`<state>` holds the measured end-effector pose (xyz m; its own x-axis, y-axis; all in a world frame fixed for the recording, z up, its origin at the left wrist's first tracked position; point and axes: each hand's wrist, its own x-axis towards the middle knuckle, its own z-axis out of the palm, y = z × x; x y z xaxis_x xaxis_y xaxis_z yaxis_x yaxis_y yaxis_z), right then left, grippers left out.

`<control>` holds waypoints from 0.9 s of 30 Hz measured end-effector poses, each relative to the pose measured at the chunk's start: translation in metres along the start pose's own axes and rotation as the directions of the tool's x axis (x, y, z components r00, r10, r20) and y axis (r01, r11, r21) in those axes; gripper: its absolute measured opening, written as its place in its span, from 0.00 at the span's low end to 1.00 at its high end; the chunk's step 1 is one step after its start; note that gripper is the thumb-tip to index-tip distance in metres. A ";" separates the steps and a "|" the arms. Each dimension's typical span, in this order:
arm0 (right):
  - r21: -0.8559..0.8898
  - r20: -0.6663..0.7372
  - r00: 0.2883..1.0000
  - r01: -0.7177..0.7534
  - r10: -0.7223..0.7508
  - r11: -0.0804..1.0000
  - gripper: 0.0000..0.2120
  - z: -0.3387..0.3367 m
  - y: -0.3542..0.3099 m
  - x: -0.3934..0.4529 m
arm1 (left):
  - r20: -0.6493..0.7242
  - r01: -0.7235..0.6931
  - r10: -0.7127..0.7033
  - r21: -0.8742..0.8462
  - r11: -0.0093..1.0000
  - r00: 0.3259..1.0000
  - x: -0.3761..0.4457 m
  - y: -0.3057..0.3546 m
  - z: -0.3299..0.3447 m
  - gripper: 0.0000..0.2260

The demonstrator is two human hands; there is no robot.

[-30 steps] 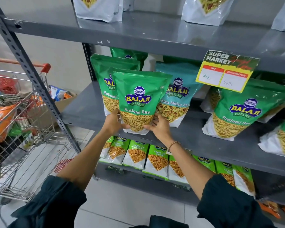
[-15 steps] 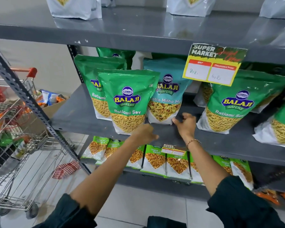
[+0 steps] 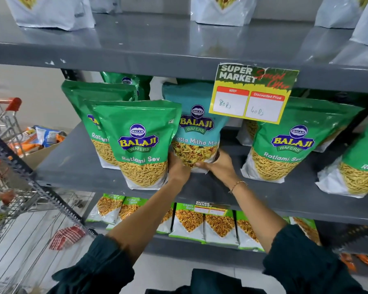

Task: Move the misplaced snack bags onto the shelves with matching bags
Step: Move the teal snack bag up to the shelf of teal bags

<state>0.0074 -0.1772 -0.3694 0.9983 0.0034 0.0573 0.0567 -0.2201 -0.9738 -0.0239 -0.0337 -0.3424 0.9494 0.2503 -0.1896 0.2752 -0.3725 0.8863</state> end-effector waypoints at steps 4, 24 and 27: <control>-0.113 -0.209 0.976 0.029 -0.053 0.993 0.31 0.009 0.005 -0.019 | 0.017 -0.096 0.096 0.019 0.995 0.995 0.009 -0.007 0.001 0.19; -0.118 -0.464 0.883 0.020 -0.073 0.993 0.27 -0.029 -0.002 -0.161 | 0.484 -0.426 0.301 0.169 0.889 0.821 -0.059 -0.006 -0.021 0.34; -0.084 -0.438 0.897 0.025 -0.060 0.996 0.28 -0.035 -0.002 -0.189 | 0.502 -0.459 0.343 0.123 0.880 0.794 -0.081 -0.012 -0.030 0.33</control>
<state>-0.1816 -0.2113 -0.3702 0.8881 -0.4110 0.2058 0.0810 -0.3008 -0.9502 -0.1084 -0.0229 -0.3246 0.9240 -0.3780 -0.0583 -0.1746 -0.5525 0.8150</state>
